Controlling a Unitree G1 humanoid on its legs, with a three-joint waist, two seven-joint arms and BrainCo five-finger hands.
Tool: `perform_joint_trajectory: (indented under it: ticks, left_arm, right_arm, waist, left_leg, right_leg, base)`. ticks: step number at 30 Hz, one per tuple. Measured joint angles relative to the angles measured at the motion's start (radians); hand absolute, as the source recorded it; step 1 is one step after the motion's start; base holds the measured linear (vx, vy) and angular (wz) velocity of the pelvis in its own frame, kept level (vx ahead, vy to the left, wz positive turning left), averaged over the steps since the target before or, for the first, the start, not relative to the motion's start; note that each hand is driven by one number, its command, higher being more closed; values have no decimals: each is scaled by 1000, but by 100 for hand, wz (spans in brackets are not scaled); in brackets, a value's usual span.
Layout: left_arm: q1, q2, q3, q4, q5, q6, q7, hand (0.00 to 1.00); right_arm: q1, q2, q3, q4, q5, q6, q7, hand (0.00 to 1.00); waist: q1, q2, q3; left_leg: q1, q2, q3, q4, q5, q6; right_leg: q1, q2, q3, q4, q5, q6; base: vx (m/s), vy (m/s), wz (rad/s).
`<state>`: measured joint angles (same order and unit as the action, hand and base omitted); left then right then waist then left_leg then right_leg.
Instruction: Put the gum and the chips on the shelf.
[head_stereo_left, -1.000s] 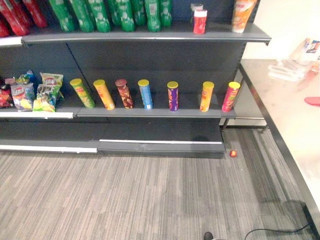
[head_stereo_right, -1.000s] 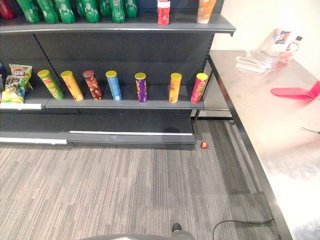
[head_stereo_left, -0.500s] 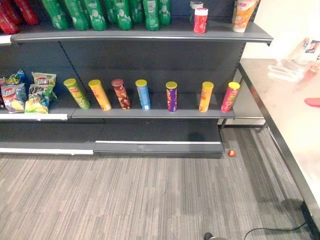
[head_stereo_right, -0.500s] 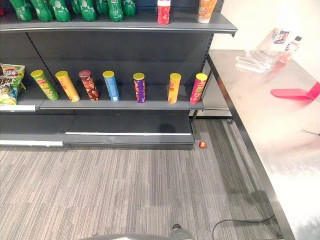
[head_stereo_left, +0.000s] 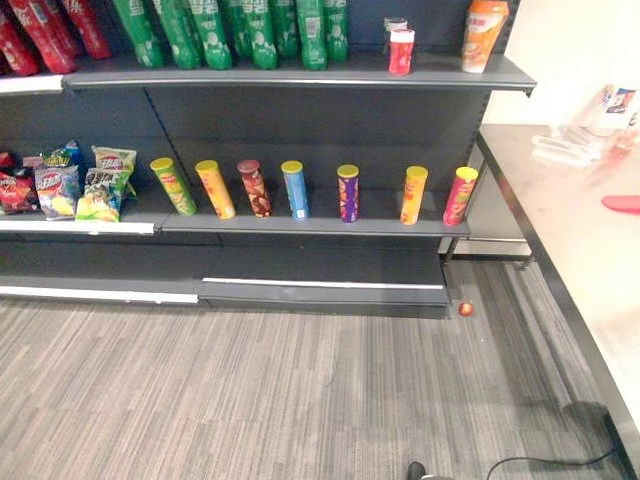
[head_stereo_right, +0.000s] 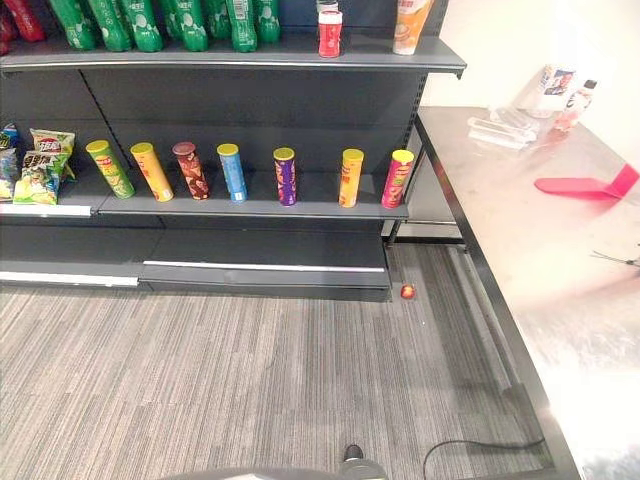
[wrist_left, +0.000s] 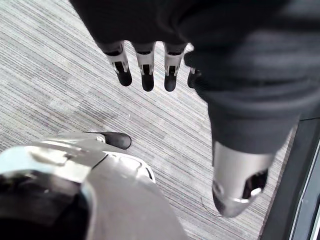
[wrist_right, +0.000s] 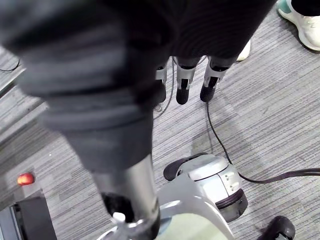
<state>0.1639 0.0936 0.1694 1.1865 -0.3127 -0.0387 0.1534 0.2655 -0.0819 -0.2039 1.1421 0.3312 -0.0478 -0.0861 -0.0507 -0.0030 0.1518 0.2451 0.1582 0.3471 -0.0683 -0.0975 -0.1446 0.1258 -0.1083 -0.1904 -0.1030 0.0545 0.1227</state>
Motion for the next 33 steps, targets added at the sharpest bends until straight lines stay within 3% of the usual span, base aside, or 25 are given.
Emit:
perform_joint_trajectory:
  ticks: [7, 12, 13, 15, 16, 17, 18, 19, 20, 21, 22, 23, 24, 25, 26, 27, 28, 29, 30, 32, 33]
  left_arm:
    - [-3, 2, -7, 4, 0, -1, 18, 0]
    - [-6, 19, -17, -3, 0, -2, 20, 0]
    - [0, 3, -23, -1, 0, -2, 22, 0]
    - [5, -6, -25, -3, 0, -5, 27, 0]
    - [10, -1, -23, -9, -2, -6, 27, 0]
    - [18, 16, -24, -25, -23, -7, 27, 0]
    - [29, 53, -24, -47, -33, -10, 27, 0]
    - [2, 58, -16, -25, -37, -3, 31, 0]
    - [6, 54, -14, -21, -38, -2, 34, 0]
    - [8, 34, -21, -9, -37, -1, 36, 0]
    - [10, -6, -43, -6, -37, -2, 36, 0]
    - [-4, -20, -42, -22, -36, -15, 30, 0]
    - [0, -2, -34, -27, -38, -20, 30, 0]
    - [0, 77, -19, -38, -36, -18, 25, 0]
    - [-4, 62, -24, -27, -37, -2, 33, 0]
    - [0, 40, -20, -24, -39, -3, 36, 0]
    - [-7, 4, -20, -13, -38, -1, 35, 0]
    - [-10, -25, -27, -10, -38, -2, 34, 0]
    - [-22, -12, -14, -17, -41, -12, 29, 0]
    - [-3, 1, 0, -16, -39, -18, 29, 0]
    - [10, 18, 5, -17, -39, -18, 28, 0]
  right_arm:
    - [4, -4, 17, 6, -1, 15, -27, 0]
    - [-4, 6, 17, 6, -8, 14, -36, 0]
    - [-15, -15, 11, 8, -7, 14, -33, 0]
    - [-20, -20, 13, 8, -8, 14, -34, 0]
    - [-24, -15, 13, 9, -8, 14, -33, 0]
    - [-33, -3, 15, 7, -8, 13, -32, 0]
    - [-45, 22, 13, 9, -10, 12, -36, 0]
    - [-71, 26, 11, 8, -9, 2, -35, 0]
    - [-72, 29, 14, 2, -9, -11, -34, 0]
    - [-65, 29, 11, -14, -6, -24, -37, 0]
    - [-39, -18, -24, -49, 0, -30, -32, 0]
    - [-56, -40, -26, -31, -6, -14, -35, 0]
    - [-52, -22, -25, -25, -8, -8, -34, 0]
    - [-45, 36, -22, -6, -8, -14, -35, 0]
    - [-53, 46, -13, 3, -9, -20, -35, 0]
    - [-48, 50, -17, -2, -4, -25, -40, 0]
    - [-24, 12, -32, -32, 0, -32, -34, 0]
    - [-24, -16, -30, -34, -2, -32, -34, 0]
    - [-54, -14, -26, 0, -7, -7, -36, 0]
    - [-48, 12, -26, 4, -8, -9, -39, 0]
    - [-44, 29, -24, 9, -9, -10, -41, 0]
  waist:
    - [0, 2, -25]
    - [1, -23, -28]
    - [1, 29, -34]
    - [-1, 44, -30]
    - [1, 30, -27]
    - [1, -6, -23]
    - [4, -91, -23]
    - [-15, -103, 9]
    - [-10, -104, 11]
    - [7, -42, 15]
    - [9, 65, -3]
    - [16, 56, 25]
    - [8, 18, 18]
    - [-4, -137, -3]
    - [1, -101, 24]
    - [6, -84, 21]
    - [8, 18, 20]
    - [12, 79, 15]
    - [30, 49, 41]
    - [3, 13, 32]
    - [-13, -39, 19]
  left_leg:
    - [4, -4, -7, 1, 13, 3]
    - [-1, -10, 1, -1, 13, 6]
    - [-23, 39, 16, -4, 18, 17]
    - [-36, 70, 20, -21, 18, 17]
    - [-35, 60, 21, -32, 18, 16]
    - [-44, 35, 20, -35, 18, 16]
    - [-71, -31, 27, -30, 21, 4]
    - [-104, -32, -2, 60, 36, 20]
    - [-129, -34, -6, 152, 33, 30]
    - [-170, 1, -18, 282, 25, 29]
    - [-181, 82, -39, 229, -73, 14]
    - [-197, 86, -10, 200, -10, 13]
    - [-191, 50, -3, 155, -8, -1]
    - [-212, -51, 0, 224, 19, 28]
    - [-252, -10, -38, 478, -32, 53]
    - [-235, 0, -37, 524, -71, 42]
    - [-194, 57, -49, 494, -171, 7]
    - [-181, 88, -64, 417, -240, 7]
    - [-154, 53, -18, 368, -224, 30]
    - [-100, -3, 6, 188, -181, -3]
    - [-72, -55, 5, 134, -158, 7]
  right_leg:
    - [10, 0, -14, -1, 9, 4]
    - [0, -5, -11, -7, -2, 12]
    - [-10, 24, 2, 28, -29, 17]
    - [-60, 40, 21, 282, -70, -32]
    - [-58, 30, 34, 333, -93, -33]
    - [-37, 4, 39, 363, -146, -19]
    - [-24, -71, 49, 306, -265, 11]
    - [-35, -98, 19, 297, -260, 10]
    - [-35, -102, 13, 274, -249, 19]
    - [-17, -69, 10, 198, -229, 58]
    - [-24, 6, 11, 182, -235, 59]
    - [-75, 1, 60, 387, -229, 13]
    - [-62, -21, 62, 406, -241, 10]
    - [-42, -146, 47, 321, -280, 27]
    - [-43, -144, -9, 299, -270, 22]
    - [-29, -116, -13, 255, -260, 40]
    - [-12, -47, -22, 155, -219, 99]
    - [-25, -7, -25, 149, -200, 107]
    - [-62, -29, 39, 215, -188, 94]
    - [-69, -58, 35, 267, -191, 83]
    - [-70, -92, 38, 269, -201, 63]
  base:
    - [15, 7, 3]
    - [-142, -15, -6]
    - [-102, -10, -6]
    - [-60, 2, 11]
    - [-91, -5, 19]
    - [-159, -48, 5]
    - [-207, -55, 1]
    - [-196, -28, -23]
    - [-254, -64, -49]
    - [-213, -45, -51]
    - [-216, -32, -35]
    - [-105, 41, 12]
    - [-86, 23, 29]
    - [-106, 13, 29]
    - [-127, 37, 1]
    - [-267, 134, -19]
    - [-232, 165, -9]
    - [-273, 225, -14]
    - [-246, 122, 14]
    - [-204, 87, 33]
    - [-29, 110, 29]
